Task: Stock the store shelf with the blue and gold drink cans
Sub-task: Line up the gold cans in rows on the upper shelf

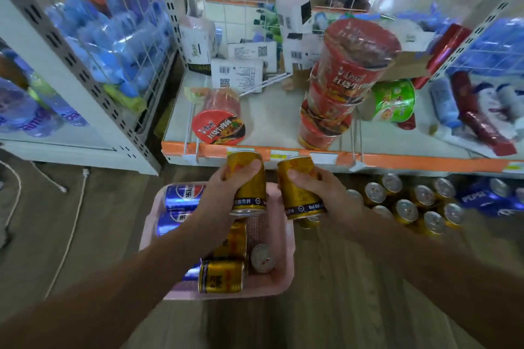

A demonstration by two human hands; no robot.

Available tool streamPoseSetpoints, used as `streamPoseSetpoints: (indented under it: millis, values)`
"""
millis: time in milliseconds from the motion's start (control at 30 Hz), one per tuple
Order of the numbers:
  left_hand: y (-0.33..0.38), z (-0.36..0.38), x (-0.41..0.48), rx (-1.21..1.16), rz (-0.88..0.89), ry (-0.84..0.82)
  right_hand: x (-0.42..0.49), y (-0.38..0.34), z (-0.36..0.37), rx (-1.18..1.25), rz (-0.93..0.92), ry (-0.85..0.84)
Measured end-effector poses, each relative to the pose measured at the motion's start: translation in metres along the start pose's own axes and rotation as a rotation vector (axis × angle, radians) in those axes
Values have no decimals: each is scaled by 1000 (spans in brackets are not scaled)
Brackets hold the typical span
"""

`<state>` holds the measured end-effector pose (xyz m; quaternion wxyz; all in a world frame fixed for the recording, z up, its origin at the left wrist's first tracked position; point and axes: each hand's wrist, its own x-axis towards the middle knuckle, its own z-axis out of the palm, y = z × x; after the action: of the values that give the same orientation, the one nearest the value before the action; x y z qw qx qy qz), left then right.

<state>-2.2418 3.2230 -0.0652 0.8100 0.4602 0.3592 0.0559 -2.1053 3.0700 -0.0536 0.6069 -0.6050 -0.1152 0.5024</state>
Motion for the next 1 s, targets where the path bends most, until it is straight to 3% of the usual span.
streamPoseSetpoints:
  millis: [267, 633, 1000]
  values:
    - [144, 67, -123, -13, -40, 20, -125, -153, 48, 84, 23, 212]
    - [372, 193, -289, 130, 70, -79, -291, -406, 108, -17, -75, 335]
    - [484, 331, -336, 182, 239, -146, -383, -554, 53, -38, -231, 374]
